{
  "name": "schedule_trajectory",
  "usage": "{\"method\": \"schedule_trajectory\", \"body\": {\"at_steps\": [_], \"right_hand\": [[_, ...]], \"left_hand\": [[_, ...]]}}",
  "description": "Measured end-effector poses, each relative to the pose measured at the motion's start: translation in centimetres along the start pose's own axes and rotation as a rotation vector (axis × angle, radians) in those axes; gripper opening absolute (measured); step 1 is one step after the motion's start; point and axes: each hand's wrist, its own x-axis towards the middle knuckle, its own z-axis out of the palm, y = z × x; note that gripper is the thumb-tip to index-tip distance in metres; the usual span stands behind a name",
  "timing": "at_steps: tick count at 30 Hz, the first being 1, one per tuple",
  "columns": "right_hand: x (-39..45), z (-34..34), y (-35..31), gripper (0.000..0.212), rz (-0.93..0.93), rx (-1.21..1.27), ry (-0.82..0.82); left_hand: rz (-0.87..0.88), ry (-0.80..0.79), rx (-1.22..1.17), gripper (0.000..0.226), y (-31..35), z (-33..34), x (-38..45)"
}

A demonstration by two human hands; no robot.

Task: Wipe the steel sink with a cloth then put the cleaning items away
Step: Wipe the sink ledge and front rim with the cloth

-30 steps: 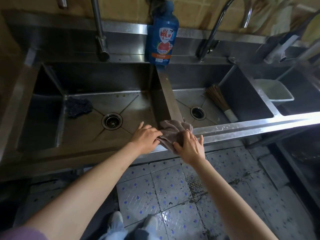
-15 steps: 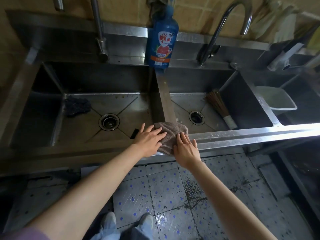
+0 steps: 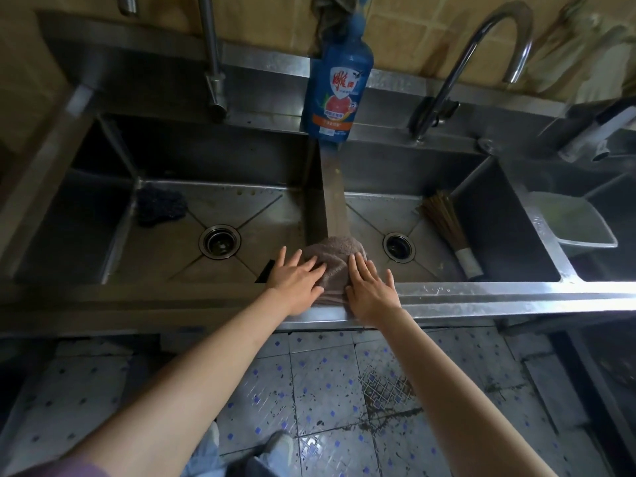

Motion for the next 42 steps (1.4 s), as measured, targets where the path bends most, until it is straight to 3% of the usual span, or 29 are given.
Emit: {"method": "schedule_trajectory", "body": {"at_steps": [9, 17, 25, 35, 42], "right_hand": [[0.8, -0.8, -0.4, 0.065, -0.02, 0.072, 0.088], [2.7, -0.2, -1.7, 0.069, 0.068, 0.109, 0.002], [3.9, -1.2, -2.6, 0.07, 0.135, 0.075, -0.077], [7.0, -2.3, -2.7, 0.068, 0.152, 0.115, -0.069], [10.9, -3.9, -2.2, 0.07, 0.122, 0.118, -0.046]], "left_hand": [[-0.085, 0.068, -0.025, 0.066, -2.2, -0.3, -0.2], [-0.146, 0.171, -0.145, 0.058, -4.3, 2.4, -1.2], [-0.049, 0.138, -0.118, 0.058, -4.4, 1.9, -1.0], [-0.108, 0.222, -0.195, 0.057, -7.2, -0.3, 3.4], [-0.199, 0.226, -0.065, 0.059, -11.1, -4.1, 8.3]]}}
